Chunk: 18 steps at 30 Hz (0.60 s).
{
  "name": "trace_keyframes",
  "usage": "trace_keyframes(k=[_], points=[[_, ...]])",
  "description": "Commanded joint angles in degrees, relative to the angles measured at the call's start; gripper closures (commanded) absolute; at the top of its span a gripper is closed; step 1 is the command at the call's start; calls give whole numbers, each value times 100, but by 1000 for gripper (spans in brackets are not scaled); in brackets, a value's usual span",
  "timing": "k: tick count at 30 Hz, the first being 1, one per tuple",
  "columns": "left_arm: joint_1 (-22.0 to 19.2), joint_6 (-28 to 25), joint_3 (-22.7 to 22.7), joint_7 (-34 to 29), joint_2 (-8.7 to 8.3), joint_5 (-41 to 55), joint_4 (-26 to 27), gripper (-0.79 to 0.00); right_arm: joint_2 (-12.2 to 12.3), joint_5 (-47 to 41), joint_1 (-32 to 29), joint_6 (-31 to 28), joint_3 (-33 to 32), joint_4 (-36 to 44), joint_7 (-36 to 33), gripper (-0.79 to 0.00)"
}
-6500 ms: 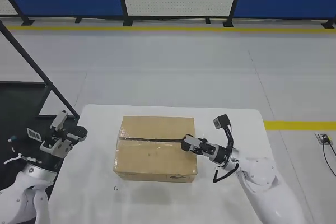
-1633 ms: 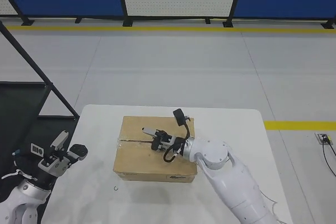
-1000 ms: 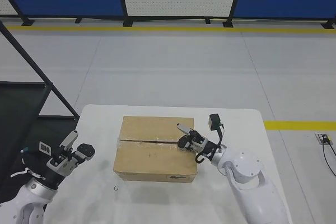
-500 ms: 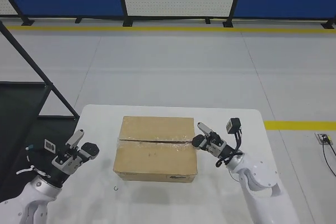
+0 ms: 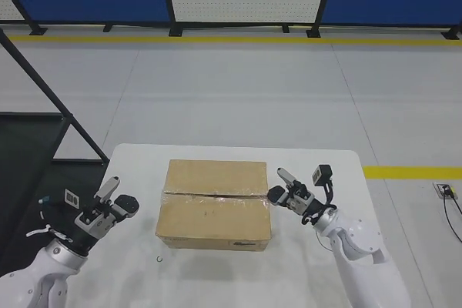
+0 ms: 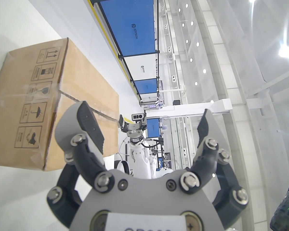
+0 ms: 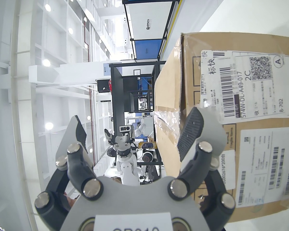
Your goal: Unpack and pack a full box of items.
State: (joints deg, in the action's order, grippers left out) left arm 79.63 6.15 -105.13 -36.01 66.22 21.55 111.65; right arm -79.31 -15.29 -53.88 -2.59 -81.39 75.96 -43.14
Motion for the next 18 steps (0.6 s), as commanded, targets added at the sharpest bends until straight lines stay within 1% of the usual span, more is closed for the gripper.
trace_keyframes(k=[1, 7, 11, 16, 18], points=[[-14, 8, 8, 10, -8, -1, -8, -785, 7, -47, 41, -27, 5, -90, 6, -785], [-37, 27, 28, 22, -33, -16, -20, -785, 32, -284, 13, -343, -64, -151, 27, -785], [-54, 37, 71, 42, -46, -32, -36, -785, 45, -314, 53, -293, -8, -213, -3, -785], [-73, 44, 111, 60, -62, -33, -47, -785, 61, -283, 240, 18, 129, -453, -158, -785], [-75, 43, 119, 69, -69, -29, -49, -785, 66, -283, 292, 5, 150, -508, -137, -785]])
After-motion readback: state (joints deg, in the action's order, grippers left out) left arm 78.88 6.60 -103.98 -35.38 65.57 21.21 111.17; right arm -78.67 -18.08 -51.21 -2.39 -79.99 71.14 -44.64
